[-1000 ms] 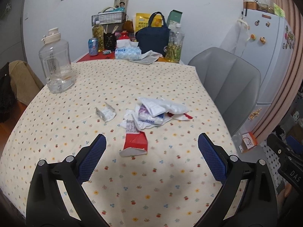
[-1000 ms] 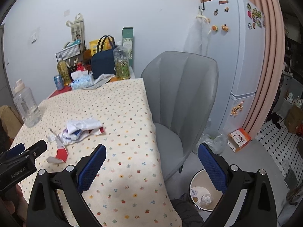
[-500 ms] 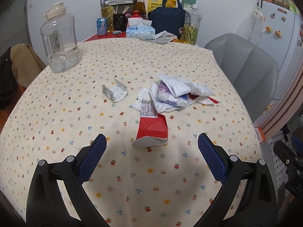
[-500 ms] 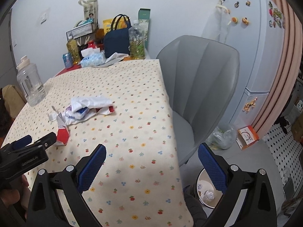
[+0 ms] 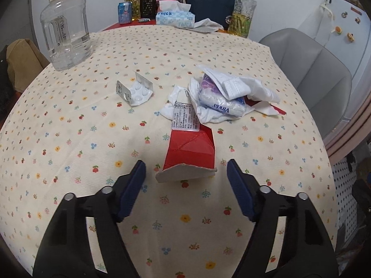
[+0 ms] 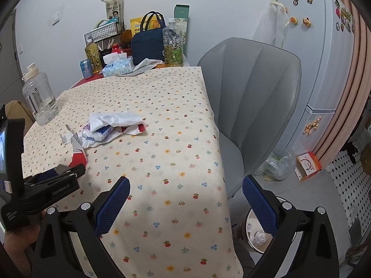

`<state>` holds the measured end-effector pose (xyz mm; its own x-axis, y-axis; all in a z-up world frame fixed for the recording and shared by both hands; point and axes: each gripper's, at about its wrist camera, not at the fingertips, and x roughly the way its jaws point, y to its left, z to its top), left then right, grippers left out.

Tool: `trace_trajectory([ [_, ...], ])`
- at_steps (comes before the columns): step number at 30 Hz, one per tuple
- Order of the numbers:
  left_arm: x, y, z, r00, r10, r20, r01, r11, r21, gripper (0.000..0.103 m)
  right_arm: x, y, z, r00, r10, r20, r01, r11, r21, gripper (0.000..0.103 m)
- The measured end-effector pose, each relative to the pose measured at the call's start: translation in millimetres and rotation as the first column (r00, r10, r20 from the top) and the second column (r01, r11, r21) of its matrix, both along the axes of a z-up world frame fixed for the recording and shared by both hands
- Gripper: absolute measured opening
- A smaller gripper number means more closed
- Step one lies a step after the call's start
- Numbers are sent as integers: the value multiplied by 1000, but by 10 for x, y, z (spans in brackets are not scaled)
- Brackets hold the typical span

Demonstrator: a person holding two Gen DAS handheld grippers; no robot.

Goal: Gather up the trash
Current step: 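Reach the left tool to the red-and-white paper scrap and close on it, then grasp the white plastic bag with the right tool while the left holds the paper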

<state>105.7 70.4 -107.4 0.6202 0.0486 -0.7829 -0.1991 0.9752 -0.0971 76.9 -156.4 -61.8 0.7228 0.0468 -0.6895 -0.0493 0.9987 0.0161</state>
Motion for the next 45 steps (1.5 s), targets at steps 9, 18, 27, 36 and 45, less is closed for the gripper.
trace_trajectory([
  [9,-74,101,77,999,37,21,-37,999,-6,46,62,124,-48,999,38,-12,-38,999,-21,95],
  [18,-271,405,318,990,112,89,-111,994,-20,46,153,441,-7,993,116,-9,-117,993,-34,95],
  [27,-309,692,433,976,182,120,-179,983,-31,45,321,817,87,978,208,14,-206,977,-54,91],
  [36,-68,730,486,975,175,135,-175,984,-16,36,730,991,43,972,235,-6,-235,971,-51,78],
  [45,102,791,396,979,175,102,-170,984,-51,5,1087,1130,-77,965,259,-29,-261,964,-56,70],
])
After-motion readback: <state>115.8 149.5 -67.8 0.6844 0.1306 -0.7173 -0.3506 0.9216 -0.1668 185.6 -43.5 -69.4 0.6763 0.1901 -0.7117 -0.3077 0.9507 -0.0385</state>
